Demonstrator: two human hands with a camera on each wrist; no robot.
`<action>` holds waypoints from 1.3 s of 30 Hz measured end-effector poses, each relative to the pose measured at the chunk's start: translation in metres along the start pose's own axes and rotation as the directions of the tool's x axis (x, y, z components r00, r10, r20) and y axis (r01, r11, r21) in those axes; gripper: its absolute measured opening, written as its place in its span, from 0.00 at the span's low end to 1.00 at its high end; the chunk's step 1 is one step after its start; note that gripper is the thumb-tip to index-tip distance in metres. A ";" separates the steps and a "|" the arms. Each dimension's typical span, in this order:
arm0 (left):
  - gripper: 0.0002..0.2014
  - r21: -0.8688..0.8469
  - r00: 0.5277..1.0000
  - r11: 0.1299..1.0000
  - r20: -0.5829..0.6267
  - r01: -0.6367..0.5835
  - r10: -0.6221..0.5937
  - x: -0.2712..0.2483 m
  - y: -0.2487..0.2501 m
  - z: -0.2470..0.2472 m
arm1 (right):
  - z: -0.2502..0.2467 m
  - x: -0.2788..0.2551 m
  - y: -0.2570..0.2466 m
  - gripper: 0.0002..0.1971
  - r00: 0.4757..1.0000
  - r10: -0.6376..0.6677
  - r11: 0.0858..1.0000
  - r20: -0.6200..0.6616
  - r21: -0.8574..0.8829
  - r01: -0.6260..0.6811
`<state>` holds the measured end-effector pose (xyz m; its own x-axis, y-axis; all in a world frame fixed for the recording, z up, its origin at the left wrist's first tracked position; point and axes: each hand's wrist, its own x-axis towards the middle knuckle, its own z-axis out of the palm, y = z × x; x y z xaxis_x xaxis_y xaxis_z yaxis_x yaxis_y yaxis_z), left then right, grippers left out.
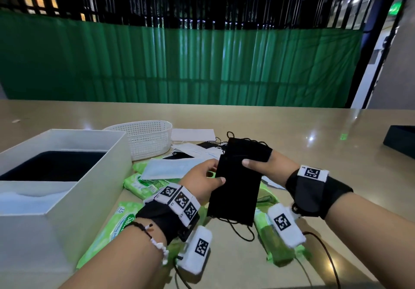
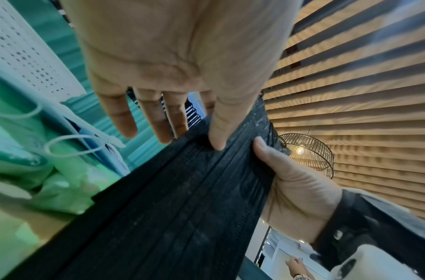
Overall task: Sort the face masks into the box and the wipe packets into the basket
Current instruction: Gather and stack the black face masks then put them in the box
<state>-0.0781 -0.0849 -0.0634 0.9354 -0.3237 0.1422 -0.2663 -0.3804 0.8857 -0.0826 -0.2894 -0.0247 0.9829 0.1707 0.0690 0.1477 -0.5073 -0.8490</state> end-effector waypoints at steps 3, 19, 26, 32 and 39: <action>0.18 -0.095 0.999 0.995 0.011 0.032 -0.031 -0.009 0.003 -0.005 | 0.011 -0.003 -0.010 0.11 0.997 -0.075 0.995 0.003 -0.067 0.075; 0.23 -0.218 0.983 0.963 0.132 0.156 -0.130 -0.014 -0.006 0.027 | 0.027 -0.010 0.020 0.29 0.965 0.150 0.912 0.218 -0.406 -0.050; 0.26 -0.648 0.967 0.731 0.032 0.213 -0.254 -0.010 -0.013 0.012 | 0.032 -0.002 0.027 0.09 0.969 0.184 0.951 0.163 -0.280 -0.134; 0.19 -0.637 0.937 0.702 0.104 0.320 -0.334 -0.013 -0.029 0.008 | 0.042 0.002 0.036 0.10 0.973 0.194 0.947 0.128 -0.284 -0.151; 0.13 -0.685 0.929 0.647 0.126 0.334 -0.347 -0.011 -0.042 0.007 | 0.050 0.014 0.034 0.09 0.981 0.173 0.969 0.087 -0.192 -0.154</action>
<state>-0.0786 -0.0714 -0.1050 0.9326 -0.2777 -0.2307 0.2998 0.2395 0.9235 -0.0692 -0.2624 -0.0786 0.9803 0.1533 -0.1249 0.0129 -0.6799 -0.7332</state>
